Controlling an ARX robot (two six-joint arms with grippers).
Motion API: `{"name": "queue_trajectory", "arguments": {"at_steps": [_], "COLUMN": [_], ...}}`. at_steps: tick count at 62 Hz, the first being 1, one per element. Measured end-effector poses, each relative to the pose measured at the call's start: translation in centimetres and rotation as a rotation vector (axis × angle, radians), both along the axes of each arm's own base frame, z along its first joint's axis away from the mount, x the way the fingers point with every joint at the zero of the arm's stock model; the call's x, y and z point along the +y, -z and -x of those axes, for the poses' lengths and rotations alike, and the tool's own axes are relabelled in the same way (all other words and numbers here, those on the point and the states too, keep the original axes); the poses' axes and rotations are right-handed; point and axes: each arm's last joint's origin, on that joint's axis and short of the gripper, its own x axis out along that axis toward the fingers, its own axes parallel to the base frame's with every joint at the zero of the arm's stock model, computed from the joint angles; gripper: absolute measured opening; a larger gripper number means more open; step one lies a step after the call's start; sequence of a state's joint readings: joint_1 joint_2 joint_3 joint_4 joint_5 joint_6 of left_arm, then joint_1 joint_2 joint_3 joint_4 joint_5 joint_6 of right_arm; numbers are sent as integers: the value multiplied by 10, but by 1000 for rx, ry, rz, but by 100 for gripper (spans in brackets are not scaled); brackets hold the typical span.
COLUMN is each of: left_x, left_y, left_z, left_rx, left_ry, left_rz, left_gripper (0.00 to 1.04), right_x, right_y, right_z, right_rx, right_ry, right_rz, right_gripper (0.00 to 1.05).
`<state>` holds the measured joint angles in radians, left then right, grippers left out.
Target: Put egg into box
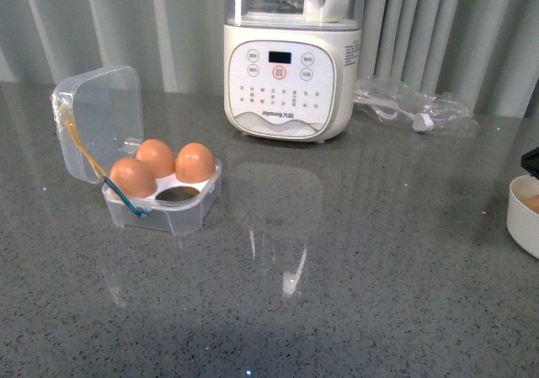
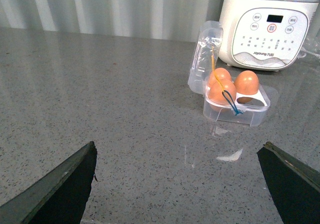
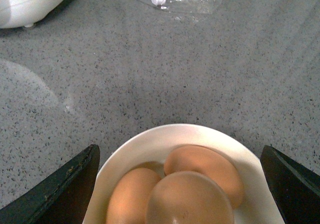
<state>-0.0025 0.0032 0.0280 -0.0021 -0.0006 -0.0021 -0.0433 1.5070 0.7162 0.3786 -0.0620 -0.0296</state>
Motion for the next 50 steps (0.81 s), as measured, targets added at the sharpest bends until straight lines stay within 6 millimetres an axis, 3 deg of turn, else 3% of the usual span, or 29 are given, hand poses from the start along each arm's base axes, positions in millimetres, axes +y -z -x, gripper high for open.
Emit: {"name": "queue_trajectory", "arguments": {"at_steps": [21,40,50], "left_x": [0,0,0], "left_y": [0,0,0], "left_z": [0,0,0], "left_rx": [0,0,0], "left_ry": [0,0,0], "left_rz": [0,0,0], "left_gripper": [98,98,98], "right_x": [-2,-2,0], "right_y": [18,12,6], "right_z": [3,8,13], "right_rx": [42,13,-20], "right_ry": [-4,-11,-5], "right_rz": [-8,8,37], "right_gripper": [96,45,44]}}
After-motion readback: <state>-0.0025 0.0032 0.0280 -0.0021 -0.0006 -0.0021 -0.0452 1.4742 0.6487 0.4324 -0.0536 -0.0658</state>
